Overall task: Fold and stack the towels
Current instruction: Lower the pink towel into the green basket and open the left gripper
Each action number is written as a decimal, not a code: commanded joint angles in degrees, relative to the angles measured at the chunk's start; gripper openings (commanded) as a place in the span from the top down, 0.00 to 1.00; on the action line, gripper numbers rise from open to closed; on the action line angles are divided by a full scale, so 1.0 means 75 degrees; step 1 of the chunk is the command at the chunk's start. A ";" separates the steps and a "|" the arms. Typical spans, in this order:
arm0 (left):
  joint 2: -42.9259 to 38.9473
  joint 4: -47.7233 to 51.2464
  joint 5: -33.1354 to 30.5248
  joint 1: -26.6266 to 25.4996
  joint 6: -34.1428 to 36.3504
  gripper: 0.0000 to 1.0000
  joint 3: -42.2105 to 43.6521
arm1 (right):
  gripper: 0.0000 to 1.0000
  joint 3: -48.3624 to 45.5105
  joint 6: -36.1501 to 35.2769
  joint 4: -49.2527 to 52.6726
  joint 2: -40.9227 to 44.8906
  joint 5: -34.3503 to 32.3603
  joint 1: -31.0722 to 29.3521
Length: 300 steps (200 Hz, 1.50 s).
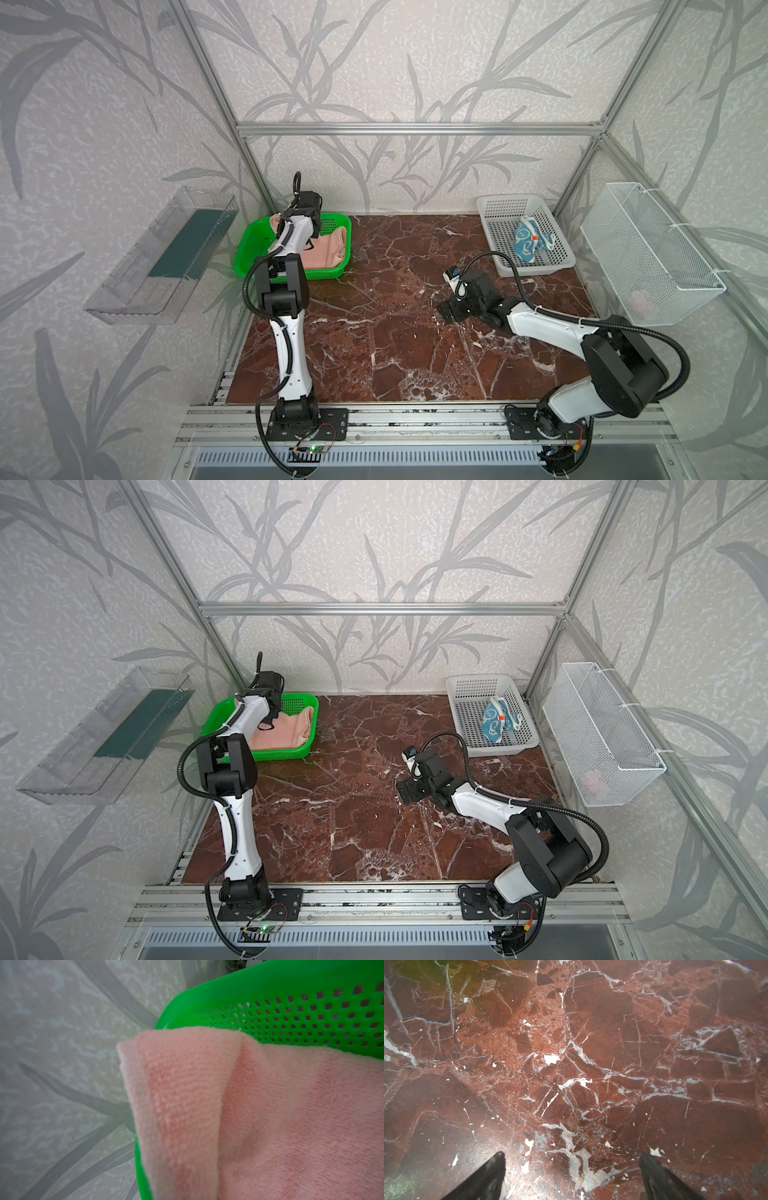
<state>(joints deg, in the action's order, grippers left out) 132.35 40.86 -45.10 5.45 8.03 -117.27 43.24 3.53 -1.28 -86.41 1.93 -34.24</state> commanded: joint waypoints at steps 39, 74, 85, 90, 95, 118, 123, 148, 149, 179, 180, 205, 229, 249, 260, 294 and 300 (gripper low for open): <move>-0.0144 -0.0424 -0.0385 0.0222 0.0085 1.00 0.0168 | 0.01 0.0404 -0.0085 0.0220 -0.0263 -0.0107 -0.0098; -0.0035 -0.0490 -0.0415 0.0310 0.0212 1.00 0.0054 | 0.01 0.0503 -0.0097 0.0276 -0.0371 -0.0106 -0.0146; 0.0068 -0.0429 -0.0465 0.0328 0.0241 1.00 -0.0002 | 0.01 0.0504 -0.0099 0.0276 -0.0376 -0.0117 -0.0169; 0.0099 -0.0411 -0.0464 0.0339 0.0241 1.00 -0.0017 | 0.01 0.0511 -0.0096 0.0276 -0.0384 -0.0117 -0.0169; 0.0116 -0.0411 -0.0465 0.0351 0.0231 1.00 0.0004 | 0.01 0.0515 -0.0096 0.0276 -0.0384 -0.0117 -0.0181; 0.0158 -0.0384 -0.0427 0.0427 0.0085 1.00 0.0059 | 0.01 0.0539 -0.0113 0.0288 -0.0385 -0.0111 -0.0204; 0.0162 -0.0398 -0.0443 0.0446 0.0058 1.00 0.0073 | 0.01 0.0545 -0.0117 0.0305 -0.0396 -0.0117 -0.0204; 0.0258 -0.0395 -0.0265 0.0481 0.0038 0.91 0.0062 | 0.01 0.0597 -0.0148 0.0359 -0.0396 -0.0129 -0.0233; 0.0264 -0.0396 -0.0266 0.0481 0.0034 0.91 0.0062 | 0.01 0.0603 -0.0151 0.0365 -0.0396 -0.0129 -0.0231; 0.0509 -0.0267 -0.0182 0.0515 0.0060 0.68 -0.0149 | 0.01 0.0655 -0.0170 0.0422 -0.0385 -0.0139 -0.0283; 0.0524 -0.0256 -0.0178 0.0515 0.0051 0.66 -0.0160 | 0.01 0.0655 -0.0174 0.0419 -0.0385 -0.0140 -0.0290; 0.0587 -0.0225 -0.0228 0.0528 0.0042 0.32 -0.0210 | 0.01 0.0705 -0.0221 0.0514 -0.0353 -0.0174 -0.0326; 0.0510 -0.0225 -0.0285 0.0529 0.0060 0.11 -0.0207 | 0.01 0.0744 -0.0260 0.0592 -0.0335 -0.0217 -0.0356; 0.0352 -0.0244 -0.0299 0.0527 0.0067 0.05 -0.0206 | 0.01 0.0761 -0.0290 0.0604 -0.0297 -0.0245 -0.0377; 0.0259 -0.0240 -0.0313 0.0529 0.0066 0.05 -0.0207 | 0.01 0.0770 -0.0293 0.0615 -0.0273 -0.0251 -0.0368; -0.0058 -0.0233 -0.0304 0.0516 -0.0004 0.04 -0.0151 | 0.01 0.0803 -0.0327 0.0635 -0.0221 -0.0269 -0.0394; -0.0094 -0.0224 -0.0275 0.0515 -0.0005 0.04 -0.0136 | 0.01 0.0797 -0.0322 0.0639 -0.0209 -0.0268 -0.0392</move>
<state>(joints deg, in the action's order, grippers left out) 136.25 38.54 -46.52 9.08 8.86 -117.19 47.57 1.74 2.24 -88.84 0.51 -36.82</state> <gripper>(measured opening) 0.956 0.992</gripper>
